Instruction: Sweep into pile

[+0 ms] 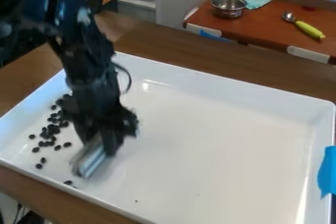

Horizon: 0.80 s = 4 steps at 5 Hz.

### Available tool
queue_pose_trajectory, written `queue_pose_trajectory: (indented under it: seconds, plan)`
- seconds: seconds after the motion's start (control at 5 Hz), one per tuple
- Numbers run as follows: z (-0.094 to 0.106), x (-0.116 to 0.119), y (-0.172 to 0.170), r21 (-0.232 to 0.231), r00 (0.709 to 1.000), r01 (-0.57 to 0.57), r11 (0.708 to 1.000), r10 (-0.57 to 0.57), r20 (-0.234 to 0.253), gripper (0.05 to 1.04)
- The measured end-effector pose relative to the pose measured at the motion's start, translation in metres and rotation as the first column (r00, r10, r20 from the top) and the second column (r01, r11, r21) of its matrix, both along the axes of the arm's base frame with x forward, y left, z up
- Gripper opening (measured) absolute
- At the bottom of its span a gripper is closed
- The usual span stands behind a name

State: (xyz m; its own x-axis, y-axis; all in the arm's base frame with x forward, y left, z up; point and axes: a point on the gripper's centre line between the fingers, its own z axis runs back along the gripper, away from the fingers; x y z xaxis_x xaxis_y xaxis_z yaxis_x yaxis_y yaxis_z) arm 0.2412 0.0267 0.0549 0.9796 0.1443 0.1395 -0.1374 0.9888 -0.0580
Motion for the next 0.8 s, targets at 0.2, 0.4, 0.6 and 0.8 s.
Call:
queue_pose_trajectory:
  seconds: [0.2, 0.4, 0.6, 0.8]
  plan:
    - [-0.003, 0.0, 0.001, 0.035, 0.998, 0.03, 0.999, -0.032, 0.046, 0.38]
    - [-0.004, -0.008, 0.004, 0.036, 0.997, 0.053, 0.998, -0.055, 0.056, 0.38]
    - [-0.003, -0.012, 0.018, 0.046, 0.998, 0.045, 0.998, -0.048, 0.051, 0.38]
    - [-0.004, -0.01, 0.04, 0.076, 0.999, 0.013, 0.997, -0.017, 0.043, 0.38]
